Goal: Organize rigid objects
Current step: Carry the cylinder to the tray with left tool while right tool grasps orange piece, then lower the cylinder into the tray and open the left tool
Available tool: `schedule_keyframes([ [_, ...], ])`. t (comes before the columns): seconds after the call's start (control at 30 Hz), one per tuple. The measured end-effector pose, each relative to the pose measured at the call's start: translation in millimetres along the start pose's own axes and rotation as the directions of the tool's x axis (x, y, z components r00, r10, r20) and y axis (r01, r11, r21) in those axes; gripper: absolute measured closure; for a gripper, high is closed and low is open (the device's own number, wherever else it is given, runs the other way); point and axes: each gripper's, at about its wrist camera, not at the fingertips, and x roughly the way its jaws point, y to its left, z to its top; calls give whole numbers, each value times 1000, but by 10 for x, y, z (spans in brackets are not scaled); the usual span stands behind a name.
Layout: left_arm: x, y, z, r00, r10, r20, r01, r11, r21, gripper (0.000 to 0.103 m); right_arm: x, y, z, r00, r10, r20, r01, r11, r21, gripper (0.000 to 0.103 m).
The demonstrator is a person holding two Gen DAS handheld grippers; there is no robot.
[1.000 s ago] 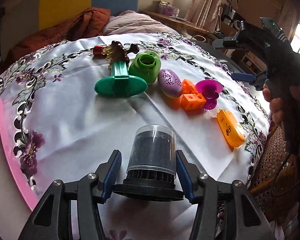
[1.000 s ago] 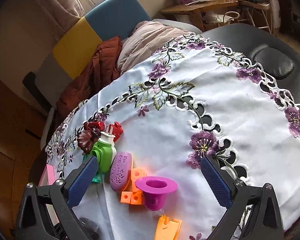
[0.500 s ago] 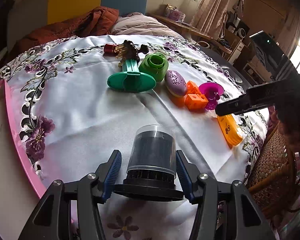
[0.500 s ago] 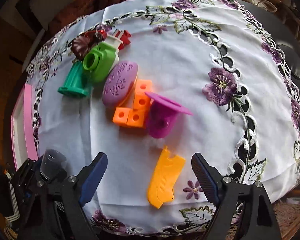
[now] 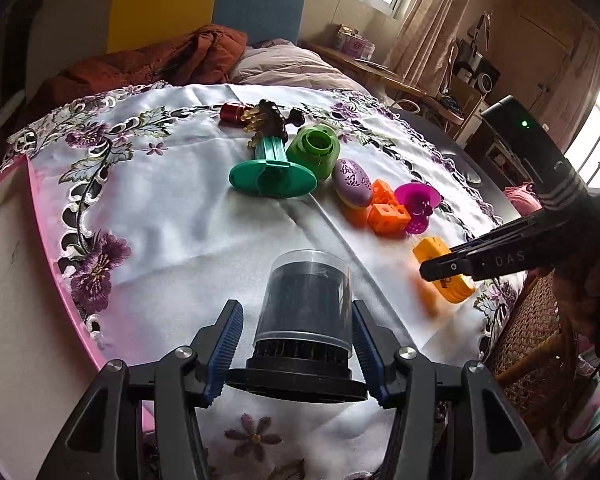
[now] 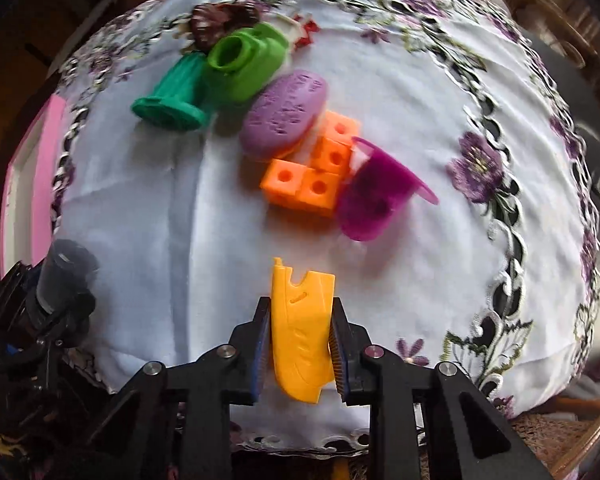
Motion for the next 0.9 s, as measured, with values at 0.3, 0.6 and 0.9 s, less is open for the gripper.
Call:
schedule_keyframes([
  [0.3, -524, 452, 61, 994, 60, 89, -46, 988, -147, 48, -92, 769, 288, 977, 116, 181, -82, 979, -189, 76],
  [0.6, -987, 1673, 71, 959, 260, 112, -192, 887, -420, 48, 210, 1090, 413, 977, 93, 194, -32, 955, -296, 75],
  [0.9, -893, 2565, 199, 910, 415, 17, -344, 777, -527, 48, 221, 1061, 411, 973, 127, 190, -65, 951, -302, 74],
])
